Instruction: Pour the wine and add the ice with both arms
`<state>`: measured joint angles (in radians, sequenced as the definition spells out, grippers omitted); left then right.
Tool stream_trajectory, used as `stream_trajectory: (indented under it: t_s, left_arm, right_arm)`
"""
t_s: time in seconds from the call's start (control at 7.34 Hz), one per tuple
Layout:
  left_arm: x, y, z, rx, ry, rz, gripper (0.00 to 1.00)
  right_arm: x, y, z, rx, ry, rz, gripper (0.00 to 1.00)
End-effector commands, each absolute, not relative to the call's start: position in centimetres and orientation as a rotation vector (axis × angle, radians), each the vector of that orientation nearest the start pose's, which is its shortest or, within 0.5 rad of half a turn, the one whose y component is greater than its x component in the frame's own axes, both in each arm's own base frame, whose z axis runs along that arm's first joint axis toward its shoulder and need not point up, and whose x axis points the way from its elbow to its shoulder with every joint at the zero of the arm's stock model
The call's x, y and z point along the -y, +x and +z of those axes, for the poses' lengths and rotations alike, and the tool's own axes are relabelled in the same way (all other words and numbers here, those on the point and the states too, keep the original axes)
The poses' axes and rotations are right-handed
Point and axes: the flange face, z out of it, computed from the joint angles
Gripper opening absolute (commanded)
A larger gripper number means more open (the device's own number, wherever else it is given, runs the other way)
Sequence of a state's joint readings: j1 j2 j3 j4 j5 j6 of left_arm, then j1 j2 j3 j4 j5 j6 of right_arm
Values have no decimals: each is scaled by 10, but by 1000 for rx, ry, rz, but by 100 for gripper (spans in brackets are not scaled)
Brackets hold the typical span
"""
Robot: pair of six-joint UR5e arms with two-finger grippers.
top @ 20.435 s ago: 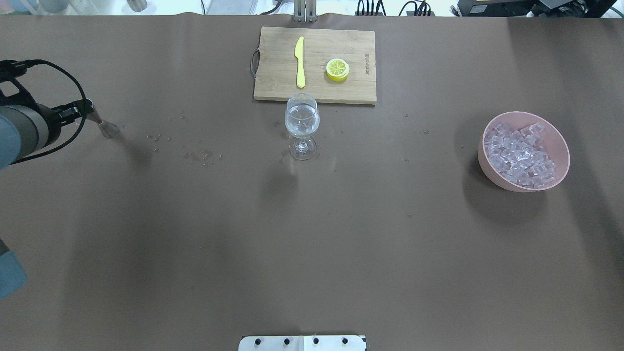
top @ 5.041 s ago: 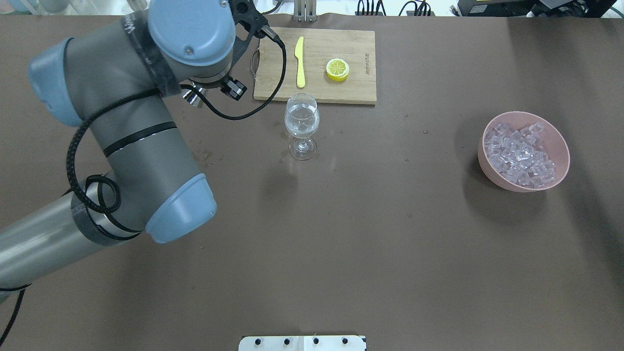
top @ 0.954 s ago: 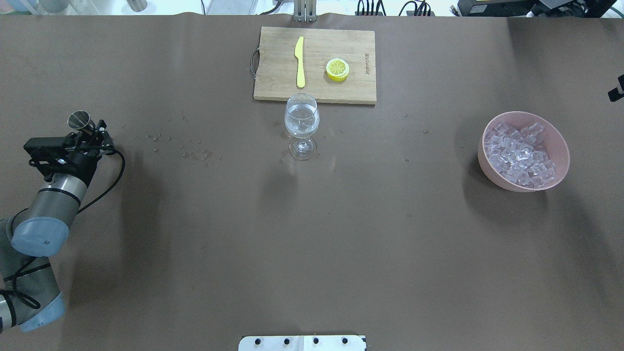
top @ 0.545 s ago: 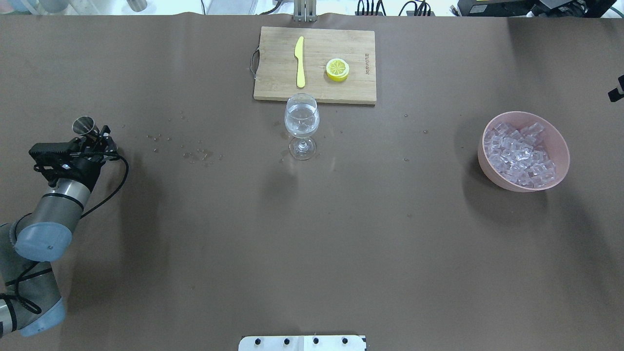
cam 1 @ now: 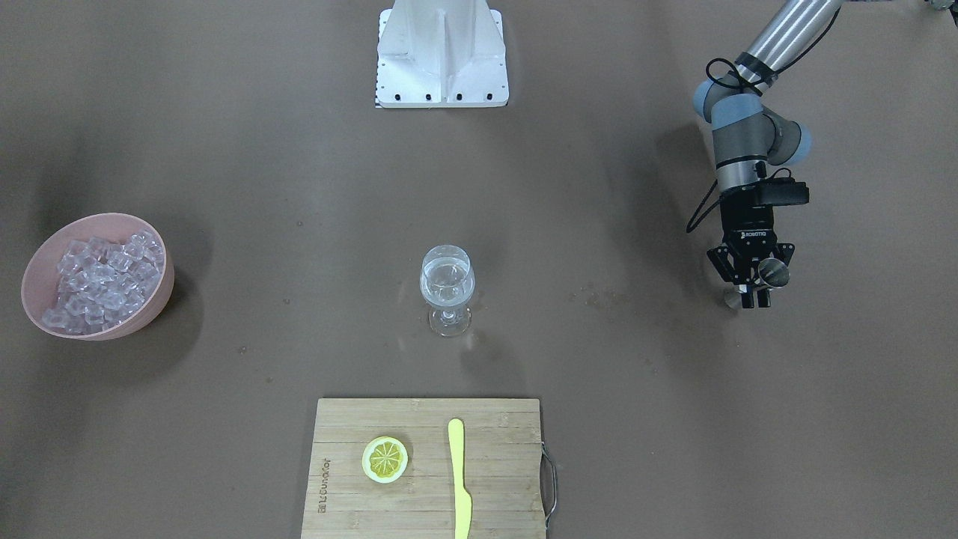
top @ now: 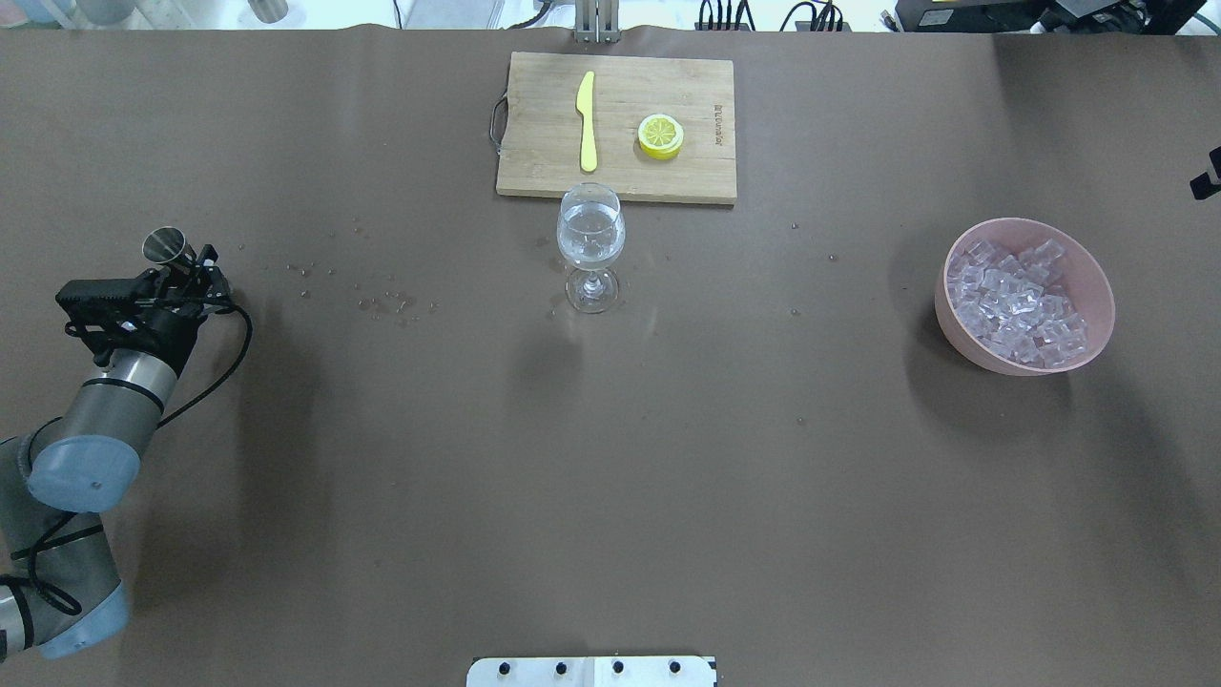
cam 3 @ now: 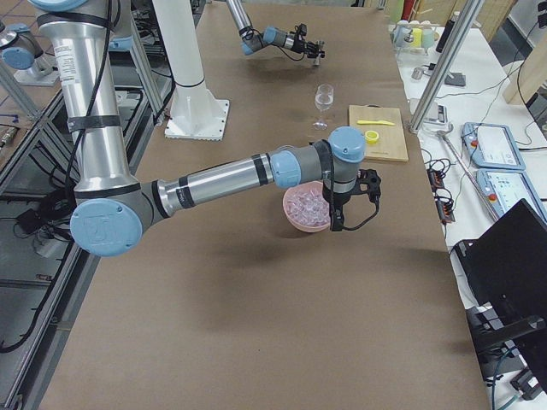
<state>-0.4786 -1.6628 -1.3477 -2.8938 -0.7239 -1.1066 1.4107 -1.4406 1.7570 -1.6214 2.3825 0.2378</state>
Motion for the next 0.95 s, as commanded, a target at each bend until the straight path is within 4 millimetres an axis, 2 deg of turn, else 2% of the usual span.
stream_trajectory:
  t_s: [0.0, 0.14, 0.41, 0.82]
  left_arm:
    - [427, 371, 568, -658, 1170, -514, 13]
    - [427, 371, 569, -654, 1170, -512, 14]
    - [427, 371, 570, -638, 1175, -490, 27]
    - [427, 371, 568, -628, 1184, -475, 36]
  right_arm:
    - [545, -27, 503, 840, 84, -35, 100]
    - [545, -26, 504, 839, 84, -33, 100]
    - [545, -26, 503, 841, 85, -34, 100]
    - [545, -26, 503, 841, 83, -33, 100]
